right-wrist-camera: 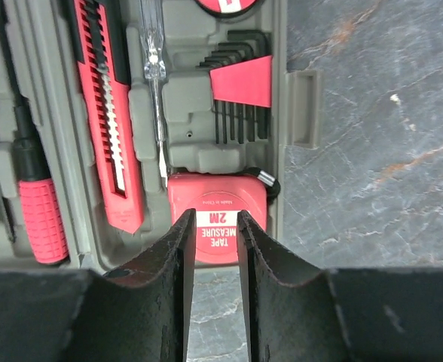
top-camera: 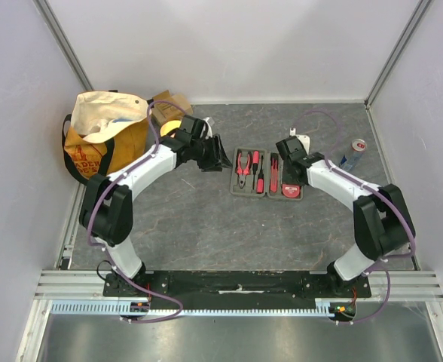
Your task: Pack the tool kit
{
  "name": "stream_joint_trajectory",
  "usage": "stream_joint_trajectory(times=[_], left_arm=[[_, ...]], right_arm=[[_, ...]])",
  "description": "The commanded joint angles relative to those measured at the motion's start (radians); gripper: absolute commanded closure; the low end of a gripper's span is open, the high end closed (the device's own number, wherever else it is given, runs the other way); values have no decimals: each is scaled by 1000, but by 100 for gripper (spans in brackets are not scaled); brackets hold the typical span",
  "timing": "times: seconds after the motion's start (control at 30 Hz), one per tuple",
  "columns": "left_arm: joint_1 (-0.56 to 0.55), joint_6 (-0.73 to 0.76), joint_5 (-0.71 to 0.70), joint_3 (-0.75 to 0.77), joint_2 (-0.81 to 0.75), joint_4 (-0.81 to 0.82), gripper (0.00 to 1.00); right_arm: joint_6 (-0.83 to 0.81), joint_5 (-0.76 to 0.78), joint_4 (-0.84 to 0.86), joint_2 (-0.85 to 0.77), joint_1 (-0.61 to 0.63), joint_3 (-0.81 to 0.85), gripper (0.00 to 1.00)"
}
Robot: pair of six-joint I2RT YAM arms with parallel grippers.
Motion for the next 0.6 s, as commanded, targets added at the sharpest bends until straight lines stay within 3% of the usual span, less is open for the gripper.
stream_joint_trajectory(times=[0.0, 0.33, 0.57], left_arm=[[10, 21, -33, 16, -72, 12, 49], [29, 14, -24, -36, -122, 9, 50], [60, 26, -62, -18, -190, -15, 50]], right_arm=[[16, -39, 51, 70, -1, -32, 66], [88, -54, 48, 92, 0, -95, 68], [47, -60, 17, 21, 2, 65, 63]])
